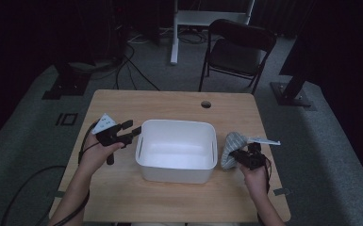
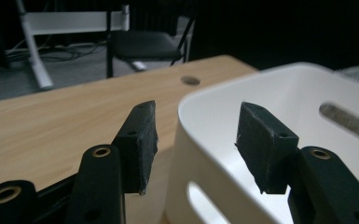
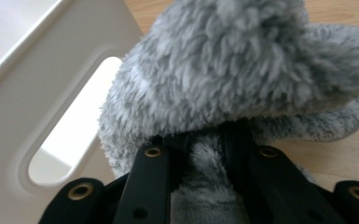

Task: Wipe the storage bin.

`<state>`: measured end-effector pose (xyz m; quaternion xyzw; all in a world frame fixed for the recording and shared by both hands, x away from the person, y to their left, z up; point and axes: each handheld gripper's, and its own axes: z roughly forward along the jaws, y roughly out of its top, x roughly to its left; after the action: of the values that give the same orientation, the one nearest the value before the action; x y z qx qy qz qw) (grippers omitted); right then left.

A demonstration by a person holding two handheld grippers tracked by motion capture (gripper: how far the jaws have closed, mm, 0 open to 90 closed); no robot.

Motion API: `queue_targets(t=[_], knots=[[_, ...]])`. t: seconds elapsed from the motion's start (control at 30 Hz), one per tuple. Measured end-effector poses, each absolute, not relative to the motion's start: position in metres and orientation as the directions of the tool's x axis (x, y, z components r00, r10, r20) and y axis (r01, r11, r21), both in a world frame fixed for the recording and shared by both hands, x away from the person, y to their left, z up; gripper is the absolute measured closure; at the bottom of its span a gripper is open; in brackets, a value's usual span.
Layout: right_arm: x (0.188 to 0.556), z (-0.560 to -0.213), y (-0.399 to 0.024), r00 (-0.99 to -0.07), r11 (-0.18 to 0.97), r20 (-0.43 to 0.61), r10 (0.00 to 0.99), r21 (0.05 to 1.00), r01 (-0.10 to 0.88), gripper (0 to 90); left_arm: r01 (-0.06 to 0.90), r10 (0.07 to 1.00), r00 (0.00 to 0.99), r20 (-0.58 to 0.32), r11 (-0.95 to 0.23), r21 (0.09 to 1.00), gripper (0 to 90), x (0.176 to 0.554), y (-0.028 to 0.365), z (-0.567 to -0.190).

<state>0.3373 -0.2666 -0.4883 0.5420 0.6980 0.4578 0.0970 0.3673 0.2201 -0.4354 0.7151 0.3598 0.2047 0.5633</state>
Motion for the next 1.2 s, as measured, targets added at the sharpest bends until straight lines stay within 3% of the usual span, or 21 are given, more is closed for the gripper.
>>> queue_targets(t=[0.4, 0.5, 0.53, 0.7, 0.83, 1.03, 1.2], knots=[[0.338, -0.489, -0.268, -0.39, -0.014, 0.37, 0.843, 0.74, 0.672, 76.2, 0.248, 0.629, 0.775, -0.064, -0.209, 0.946, 47.5, 0.414, 0.194, -0.442], [0.338, -0.49, -0.269, -0.39, -0.015, 0.372, 0.842, 0.74, 0.673, 76.2, 0.251, 0.602, 0.797, -0.059, -0.241, 0.938, 52.6, 0.421, 0.188, -0.443], [0.338, -0.49, -0.269, -0.392, -0.013, 0.371, 0.842, 0.74, 0.673, 76.2, 0.252, 0.599, 0.799, -0.056, -0.248, 0.936, 58.2, 0.422, 0.187, -0.443], [0.339, -0.491, -0.27, -0.392, -0.013, 0.372, 0.842, 0.739, 0.674, 76.2, 0.239, 0.591, 0.806, -0.034, -0.272, 0.932, 65.3, 0.426, 0.186, -0.446], [0.34, -0.491, -0.271, -0.385, -0.02, 0.376, 0.843, 0.737, 0.676, 76.2, 0.28, 0.614, 0.786, -0.065, -0.262, 0.924, 79.0, 0.427, 0.188, -0.443], [0.34, -0.491, -0.271, -0.383, -0.023, 0.376, 0.844, 0.737, 0.675, 76.2, 0.282, 0.62, 0.782, -0.072, -0.249, 0.927, 80.9, 0.422, 0.189, -0.445], [0.339, -0.491, -0.27, -0.384, -0.02, 0.372, 0.845, 0.739, 0.673, 76.3, 0.273, 0.637, 0.77, -0.027, -0.29, 0.917, 82.6, 0.409, 0.188, -0.442]])
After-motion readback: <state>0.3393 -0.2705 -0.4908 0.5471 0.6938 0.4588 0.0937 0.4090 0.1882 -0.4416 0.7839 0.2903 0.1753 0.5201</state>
